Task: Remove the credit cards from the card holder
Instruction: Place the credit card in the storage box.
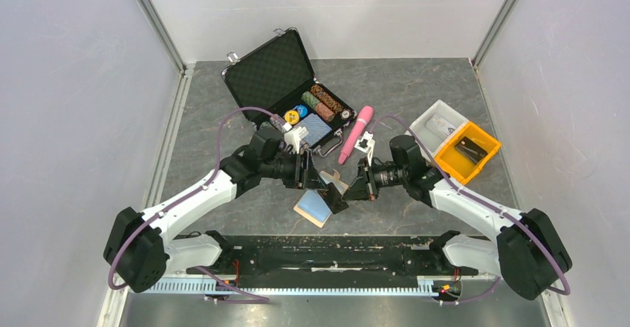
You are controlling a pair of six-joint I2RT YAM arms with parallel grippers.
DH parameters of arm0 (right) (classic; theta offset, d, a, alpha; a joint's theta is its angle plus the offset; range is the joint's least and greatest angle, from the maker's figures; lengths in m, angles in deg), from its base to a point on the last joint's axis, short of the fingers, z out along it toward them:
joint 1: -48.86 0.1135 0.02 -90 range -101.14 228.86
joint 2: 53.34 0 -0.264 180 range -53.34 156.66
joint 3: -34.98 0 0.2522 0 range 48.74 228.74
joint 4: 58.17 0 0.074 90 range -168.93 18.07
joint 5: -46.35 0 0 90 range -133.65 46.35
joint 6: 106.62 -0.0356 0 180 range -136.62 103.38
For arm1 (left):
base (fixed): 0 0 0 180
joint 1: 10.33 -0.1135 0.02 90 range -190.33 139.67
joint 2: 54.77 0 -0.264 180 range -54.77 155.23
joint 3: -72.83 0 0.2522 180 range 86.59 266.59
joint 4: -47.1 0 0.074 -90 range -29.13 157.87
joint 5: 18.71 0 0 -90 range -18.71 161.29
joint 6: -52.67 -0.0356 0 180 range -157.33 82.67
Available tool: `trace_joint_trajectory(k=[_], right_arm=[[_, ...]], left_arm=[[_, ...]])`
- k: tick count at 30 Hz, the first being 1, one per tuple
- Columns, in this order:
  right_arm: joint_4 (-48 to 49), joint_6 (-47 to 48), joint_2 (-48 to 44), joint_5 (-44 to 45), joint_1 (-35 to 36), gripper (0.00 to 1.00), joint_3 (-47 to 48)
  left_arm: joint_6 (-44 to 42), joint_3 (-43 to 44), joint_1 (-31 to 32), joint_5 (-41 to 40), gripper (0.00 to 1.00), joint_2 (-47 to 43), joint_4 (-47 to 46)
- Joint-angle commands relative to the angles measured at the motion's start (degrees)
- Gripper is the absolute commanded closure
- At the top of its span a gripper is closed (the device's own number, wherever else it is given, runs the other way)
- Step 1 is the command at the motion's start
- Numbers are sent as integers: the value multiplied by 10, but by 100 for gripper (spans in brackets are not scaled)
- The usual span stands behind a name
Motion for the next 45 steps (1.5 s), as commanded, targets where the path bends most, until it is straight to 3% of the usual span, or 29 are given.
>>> trace_joint_trajectory(k=[1,10,16,22,25,29,35,38,45], right_arm=[[23,-7,-15,-16,4,100,-5],[54,-31,-16,-28,5,100,-16],[58,-34,-17,-19,5,100,-18],[70,-46,-17,4,4,100,-23],[71,-53,-21,20,0,93,-24],[90,-96,-32,58,-21,70,-36],[273,-258,-60,76,-42,46,-121],[369,-331,-63,79,-43,41,-162],[549,-459,-53,104,-44,43,-219]], left_arm=[[-35,13,-1,56,42,-6,-17],[-16,-4,-1,91,48,22,-51],[-5,-7,-1,98,77,23,-68],[14,-15,-1,114,97,27,-95],[25,-20,-1,117,98,24,-106],[43,-27,-2,82,98,13,-116],[121,-54,-5,30,98,-17,-205],[166,-74,-6,-22,98,-42,-248],[228,-111,-6,-93,98,-81,-329]])
